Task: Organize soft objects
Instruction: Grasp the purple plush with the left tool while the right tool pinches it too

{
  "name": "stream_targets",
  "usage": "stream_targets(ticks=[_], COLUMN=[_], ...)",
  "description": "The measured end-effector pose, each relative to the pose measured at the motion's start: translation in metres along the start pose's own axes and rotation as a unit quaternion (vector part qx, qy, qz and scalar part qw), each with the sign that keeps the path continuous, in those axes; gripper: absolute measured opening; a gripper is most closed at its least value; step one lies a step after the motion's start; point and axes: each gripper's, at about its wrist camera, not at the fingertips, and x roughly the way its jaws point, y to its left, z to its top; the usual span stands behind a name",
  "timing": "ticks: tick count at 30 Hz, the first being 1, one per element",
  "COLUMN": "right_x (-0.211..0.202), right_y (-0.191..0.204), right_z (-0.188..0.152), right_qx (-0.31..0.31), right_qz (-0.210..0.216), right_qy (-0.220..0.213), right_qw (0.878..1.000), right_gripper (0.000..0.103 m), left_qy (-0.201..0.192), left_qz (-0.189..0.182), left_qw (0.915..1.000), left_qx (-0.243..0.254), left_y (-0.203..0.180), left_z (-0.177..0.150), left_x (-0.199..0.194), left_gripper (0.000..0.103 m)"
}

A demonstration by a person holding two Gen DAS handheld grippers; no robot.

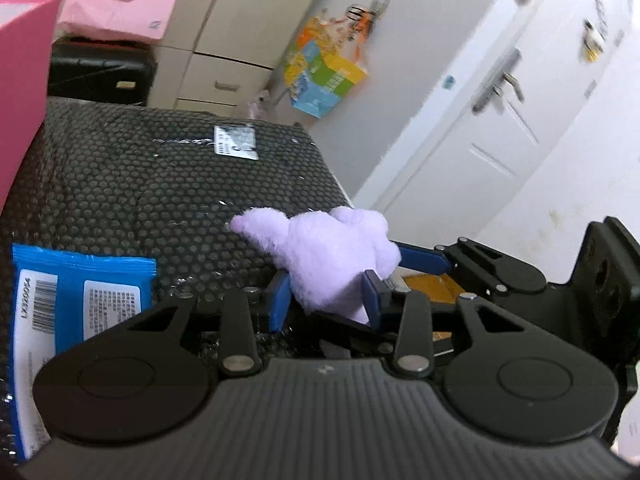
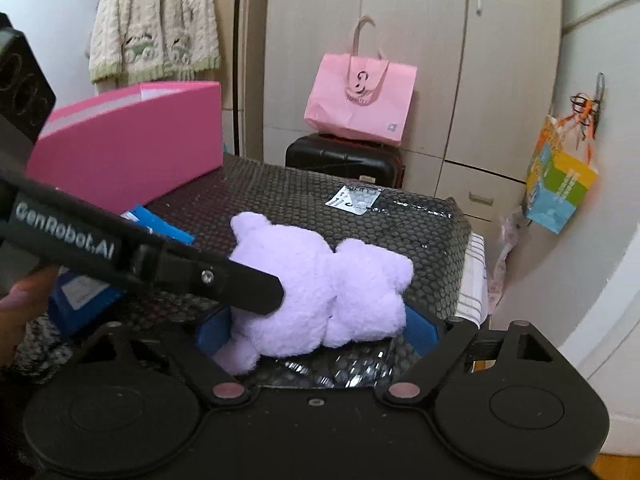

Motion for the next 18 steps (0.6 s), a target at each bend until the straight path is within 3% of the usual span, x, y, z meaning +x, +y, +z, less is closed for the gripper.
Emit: stream_targets(ticks=[10, 18], right_x=[-0.025, -0.038], right_y=[0.016, 0.039], right_z=[-0.009, -0.013], right_qx=[0.053, 0.055], right_qz=[0.026, 0.036], right_qy=[0.025, 0.064], right_qw=[0.998, 0.996], right_gripper=[0.087, 0.087], left_qy=[0.058, 0.1], left_qz=[0.016, 0.022], left_qw=[0.9956, 0.9925], left_qx=[0.072, 0.066], left_y=[-0.023, -0.027], left_z=[-0.014, -0.023], left_x=[-0.027, -0.047], left_gripper=[0.036, 0.036])
